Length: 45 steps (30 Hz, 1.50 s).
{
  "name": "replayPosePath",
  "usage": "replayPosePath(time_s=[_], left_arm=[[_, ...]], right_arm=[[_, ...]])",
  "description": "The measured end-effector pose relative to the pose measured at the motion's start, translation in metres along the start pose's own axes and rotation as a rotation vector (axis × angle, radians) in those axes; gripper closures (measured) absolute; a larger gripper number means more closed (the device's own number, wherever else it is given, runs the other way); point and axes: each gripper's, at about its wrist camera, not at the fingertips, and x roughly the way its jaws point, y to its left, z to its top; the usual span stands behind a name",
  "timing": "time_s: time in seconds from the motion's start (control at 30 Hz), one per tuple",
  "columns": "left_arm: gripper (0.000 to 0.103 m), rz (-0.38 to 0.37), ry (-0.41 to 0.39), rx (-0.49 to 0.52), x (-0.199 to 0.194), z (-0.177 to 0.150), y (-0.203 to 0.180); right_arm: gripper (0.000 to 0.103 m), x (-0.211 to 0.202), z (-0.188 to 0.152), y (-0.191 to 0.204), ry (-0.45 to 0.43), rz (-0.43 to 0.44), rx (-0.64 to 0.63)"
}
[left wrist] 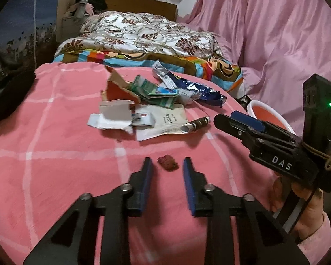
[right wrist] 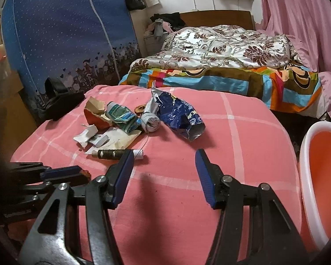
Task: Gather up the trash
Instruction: 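Move the left tool to the brown crumb and close its fingers on it, then carry the crumb in the left tool to the orange bucket while the right tool drops the dark tube there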
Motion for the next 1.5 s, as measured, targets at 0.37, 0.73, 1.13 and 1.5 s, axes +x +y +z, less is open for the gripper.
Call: replayPosePath(time_s=[0.37,0.73,1.13,1.5], left_arm=[[0.097,0.05,-0.031,-0.081,-0.008,-0.001,0.025],[0.1,0.057,-0.054,-0.138,-0.026,-0.004,0.043],[0.1,0.057,-0.047,-0.172,-0.032,-0.008,0.049],[0.1,0.044,-0.045,-0.128,-0.03,-0.006,0.038]], right_arm=[[0.035,0.008,-0.001,0.018,0.012,0.093,-0.003],[0.025,0.017,0.007,0.037,0.02,0.083,-0.038],[0.039,0.022,0.002,0.036,0.045,0.049,-0.063],[0.039,-0.005,-0.005,0.023,-0.017,0.039,-0.056]])
